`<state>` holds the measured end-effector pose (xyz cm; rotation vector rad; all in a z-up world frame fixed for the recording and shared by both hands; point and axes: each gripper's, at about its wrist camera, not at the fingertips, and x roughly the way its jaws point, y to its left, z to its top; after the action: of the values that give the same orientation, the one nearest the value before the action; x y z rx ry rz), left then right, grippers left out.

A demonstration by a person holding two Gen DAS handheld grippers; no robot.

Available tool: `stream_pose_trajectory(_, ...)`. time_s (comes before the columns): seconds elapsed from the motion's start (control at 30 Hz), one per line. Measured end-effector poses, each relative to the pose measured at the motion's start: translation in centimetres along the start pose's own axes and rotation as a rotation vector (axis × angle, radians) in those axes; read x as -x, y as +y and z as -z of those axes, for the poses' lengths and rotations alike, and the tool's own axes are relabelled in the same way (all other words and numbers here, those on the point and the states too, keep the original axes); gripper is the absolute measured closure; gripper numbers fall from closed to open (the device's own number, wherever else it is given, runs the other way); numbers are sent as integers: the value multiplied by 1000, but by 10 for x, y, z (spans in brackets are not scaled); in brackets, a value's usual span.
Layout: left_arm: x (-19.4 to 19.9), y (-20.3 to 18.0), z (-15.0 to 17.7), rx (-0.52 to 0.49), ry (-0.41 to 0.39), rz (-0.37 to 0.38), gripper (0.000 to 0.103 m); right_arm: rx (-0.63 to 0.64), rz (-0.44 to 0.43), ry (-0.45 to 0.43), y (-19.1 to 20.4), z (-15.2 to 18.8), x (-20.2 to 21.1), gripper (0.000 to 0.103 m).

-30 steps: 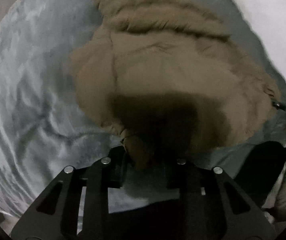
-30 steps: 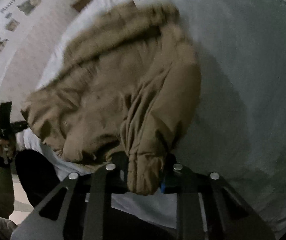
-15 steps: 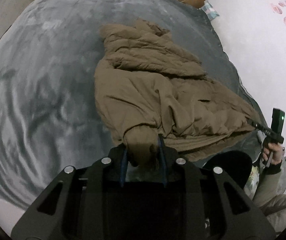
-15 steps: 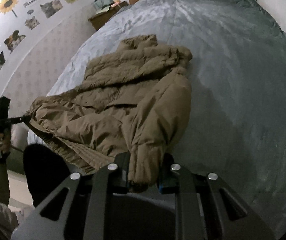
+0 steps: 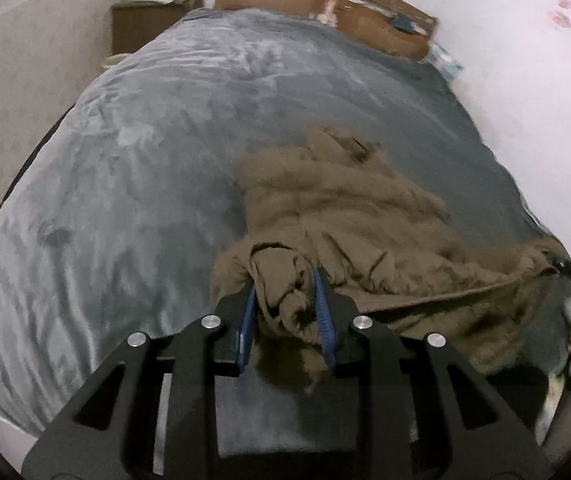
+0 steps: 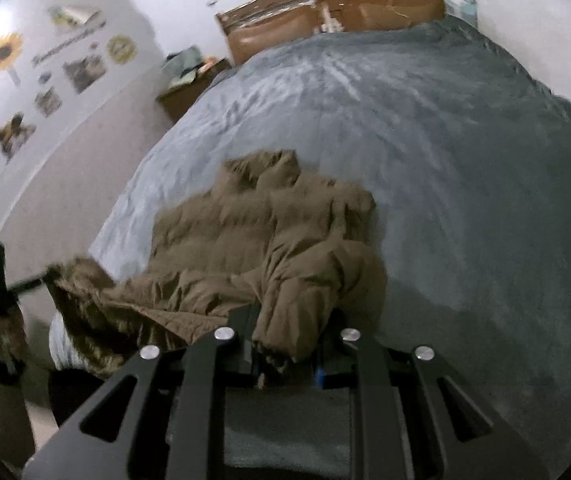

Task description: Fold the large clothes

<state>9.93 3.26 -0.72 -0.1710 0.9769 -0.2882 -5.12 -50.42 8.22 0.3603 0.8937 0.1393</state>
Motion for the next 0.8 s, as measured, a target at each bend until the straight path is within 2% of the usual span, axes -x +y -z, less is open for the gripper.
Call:
stream_pose_trajectory(0.13,-59,6,-53,80,-11,-22,73,-82,28,-4,-13,-37,-58,85)
stream_pose_trajectory(0.23,-101,26,-85,146,1,-38,66,-139,50,3,-26,-60,-104,85)
stream_pose_trajectory(0.3,-130,32,-97,160,23,-70,55,-145,77,37,-33,-72,-139,84)
stream_pose_trajectory(0.37,-157,42,-105,198,31,-51,50,-152,90,55,-40,-74,-165,79)
stream_pose_trajectory(0.43,-173,57,-109,222,16,-35,34,-164,97,72,-49,-74,-185,76)
stream_pose_trajectory(0.47,-175,55,-106,228,-3,-30,23,-177,86,75,-54,-73,-193,70)
stream_pose_trajectory(0.5,-173,62,-106,238,-45,-16,17,-209,60,71,-61,-73,-199,67)
stream_pose_trajectory(0.53,-167,70,-106,244,-68,-20,16,-250,28,56,-68,-73,-202,60)
stream_pose_trajectory(0.57,-162,75,-106,246,-99,-37,13,-275,4,44,-72,-74,-202,48)
stream_pose_trajectory(0.6,-157,75,-105,247,-122,-52,8,-306,-43,7,-76,-79,-197,40)
stream_pose_trajectory(0.67,-150,76,-102,220,-164,-90,6,-300,-73,-83,-76,-87,-180,18)
stream_pose_trajectory(0.7,-147,72,-99,182,-176,-111,6,-273,-77,-179,-72,-93,-161,14)
stream_pose_trajectory(0.77,-147,66,-92,110,-179,-147,6,-233,-80,-288,-68,-96,-138,6)
stream_pose_trajectory(0.8,-145,62,-89,66,-178,-165,6,-200,-86,-299,-66,-95,-132,6)
